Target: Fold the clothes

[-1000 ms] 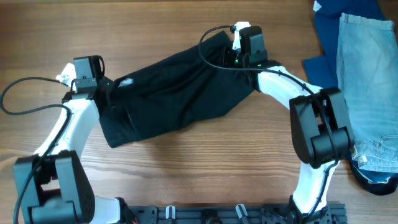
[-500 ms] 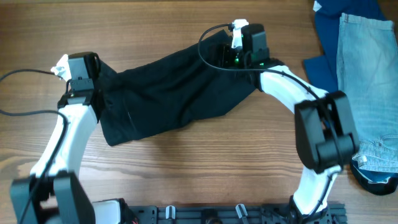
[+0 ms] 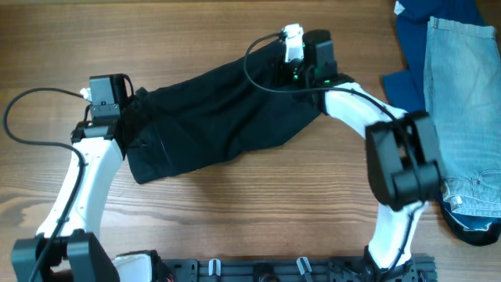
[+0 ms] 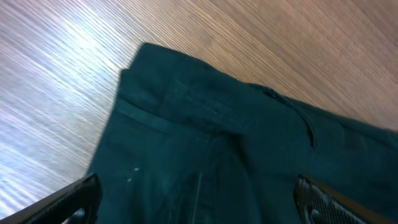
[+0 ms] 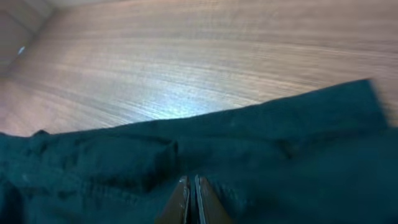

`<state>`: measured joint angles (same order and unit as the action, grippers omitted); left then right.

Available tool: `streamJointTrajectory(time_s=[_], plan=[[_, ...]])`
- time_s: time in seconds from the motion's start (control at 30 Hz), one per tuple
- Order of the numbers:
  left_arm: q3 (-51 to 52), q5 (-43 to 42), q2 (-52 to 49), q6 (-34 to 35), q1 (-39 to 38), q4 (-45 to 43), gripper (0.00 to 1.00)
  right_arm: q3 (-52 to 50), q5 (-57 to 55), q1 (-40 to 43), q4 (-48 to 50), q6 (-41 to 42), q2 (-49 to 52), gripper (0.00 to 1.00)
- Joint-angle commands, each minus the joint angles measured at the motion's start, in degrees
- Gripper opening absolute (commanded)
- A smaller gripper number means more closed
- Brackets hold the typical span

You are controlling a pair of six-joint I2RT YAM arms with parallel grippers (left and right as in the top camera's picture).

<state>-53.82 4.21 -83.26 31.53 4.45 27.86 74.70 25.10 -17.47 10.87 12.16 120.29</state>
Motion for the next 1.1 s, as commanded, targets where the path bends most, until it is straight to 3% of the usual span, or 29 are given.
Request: streamJointTrajectory(time_s=[0.0,0.27,0.53,0.7,0.83,0.97,1.07], plan=[[0.3,-3.3,-5.2,-1.1,-0.3,-3.0,0.93,0.5,6.9,-0.7,5.9,1.5,5.3,0.04],[0.3,-3.3,-16.8,-1.1,-3.1,-15.0,0.93,0.5,-4.9,-4.7,11.3,1.6,11.1,0.04],[0.3,-3.3,-20.3,-1.1,-4.0,-15.3,0.95,0.5,-19.1,-2.2,12.6,4.1,13.4,0.04],[0.3,-3.1,-20.3,-1.1,-4.0,-15.2,0.96,0.8,-19.5,3.5,14.5,7.4,13.4,0.05],[0.3,-3.1,-20.3,-1.1,-4.0,-15.2,0.96,4.0,-11.9,7.8,10.9,7.3,12.1,0.05],[0.3,-3.1,-20.3,-1.1,-4.0,-15.2,0.97,6.0,-1.8,10.3,2.3,7.1,2.9,0.27],[0.3,-3.1,-20.3,-1.1,-4.0,-15.2,0.98,6.0,4.2,10.1,-12.7,5.6,-8.0,0.42]])
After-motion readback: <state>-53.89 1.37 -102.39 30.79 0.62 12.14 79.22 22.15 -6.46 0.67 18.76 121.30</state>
